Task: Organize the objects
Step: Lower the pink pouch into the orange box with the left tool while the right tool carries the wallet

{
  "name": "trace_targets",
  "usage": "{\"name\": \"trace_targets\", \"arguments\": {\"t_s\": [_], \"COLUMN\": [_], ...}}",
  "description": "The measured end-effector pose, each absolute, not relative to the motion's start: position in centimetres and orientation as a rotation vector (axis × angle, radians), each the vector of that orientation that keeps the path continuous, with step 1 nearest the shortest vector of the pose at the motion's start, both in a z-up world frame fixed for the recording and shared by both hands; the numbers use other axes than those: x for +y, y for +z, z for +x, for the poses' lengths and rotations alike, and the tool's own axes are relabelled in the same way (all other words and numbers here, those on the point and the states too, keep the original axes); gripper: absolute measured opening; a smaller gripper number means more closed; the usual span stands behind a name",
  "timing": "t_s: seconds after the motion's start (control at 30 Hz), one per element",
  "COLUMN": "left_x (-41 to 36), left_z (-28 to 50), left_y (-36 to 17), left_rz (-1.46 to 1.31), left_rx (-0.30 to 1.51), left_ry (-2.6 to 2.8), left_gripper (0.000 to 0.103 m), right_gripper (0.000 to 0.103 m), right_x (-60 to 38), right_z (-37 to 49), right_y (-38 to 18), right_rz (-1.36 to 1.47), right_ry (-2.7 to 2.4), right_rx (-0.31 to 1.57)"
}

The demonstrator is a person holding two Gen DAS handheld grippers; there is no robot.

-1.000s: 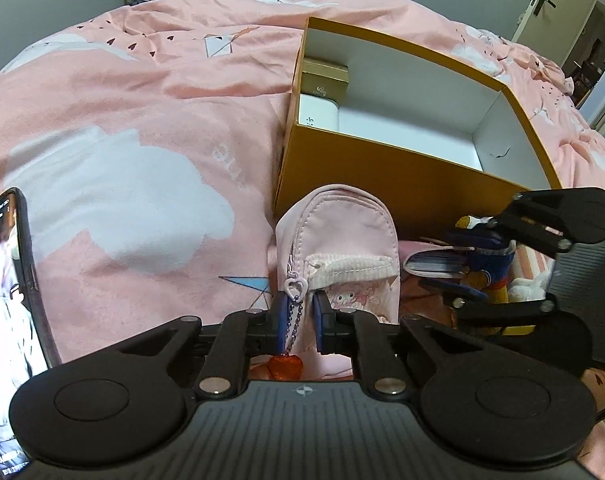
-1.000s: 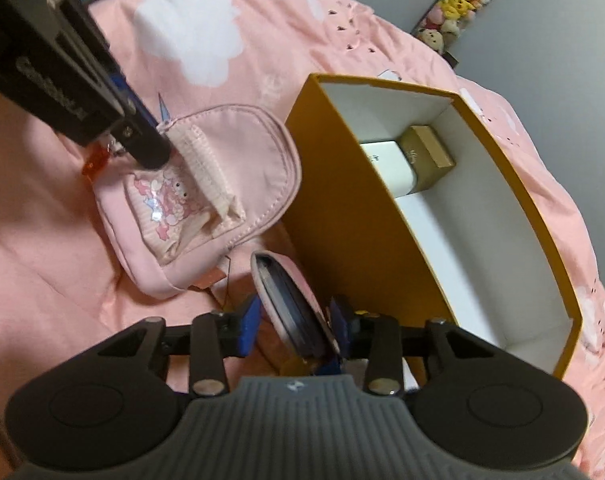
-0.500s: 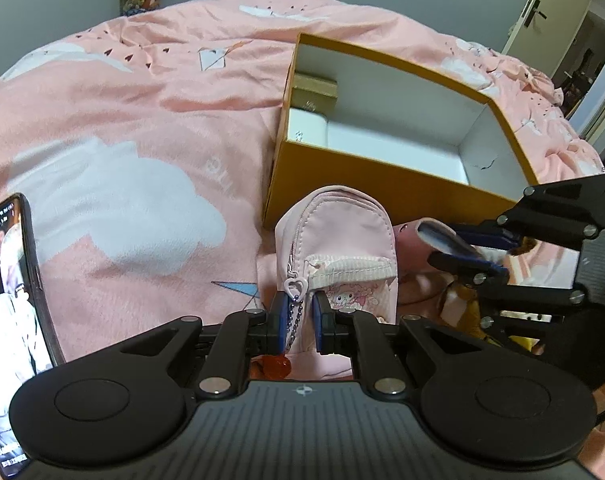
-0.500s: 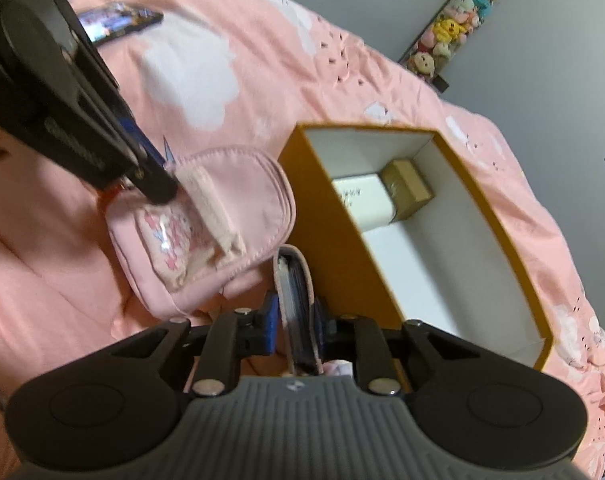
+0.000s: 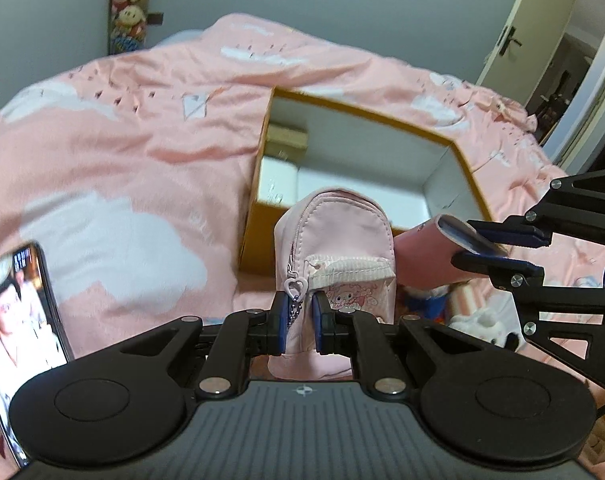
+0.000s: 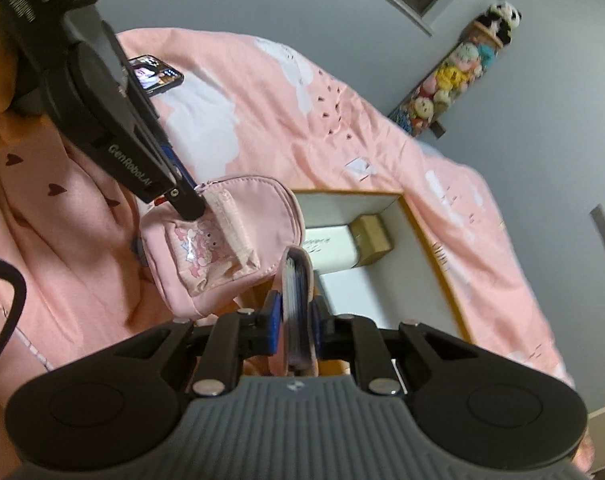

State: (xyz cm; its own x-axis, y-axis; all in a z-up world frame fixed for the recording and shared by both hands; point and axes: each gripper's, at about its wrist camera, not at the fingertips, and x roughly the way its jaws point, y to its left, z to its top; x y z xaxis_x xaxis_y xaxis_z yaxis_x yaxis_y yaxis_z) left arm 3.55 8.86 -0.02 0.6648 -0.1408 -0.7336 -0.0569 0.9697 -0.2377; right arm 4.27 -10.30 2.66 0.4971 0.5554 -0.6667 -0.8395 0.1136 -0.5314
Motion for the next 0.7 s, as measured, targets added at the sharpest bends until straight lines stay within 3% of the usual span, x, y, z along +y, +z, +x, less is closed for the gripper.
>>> {"name": "trace_targets", "arguments": {"t_s": [0.3,0.7], "left_x": [8.7,8.7], "left_z": [4.9,14.3], "left_y": [3.5,5.2], "left_rz": [-0.228,-0.2], "left_rx": [0.764,0.799], "left_ry": [-0.106,-0.168], "left_gripper": [0.014,0.014], "right_gripper": [0.016,0.016], "right_x": [-10.6,-10.3], "right_z": [4.7,11.7], "right_y": [4.8,2.2], "right_rz": [-1.155,-1.245], "right_ry": [0.975,0.89], "right_rx": [0.167,0.145]}}
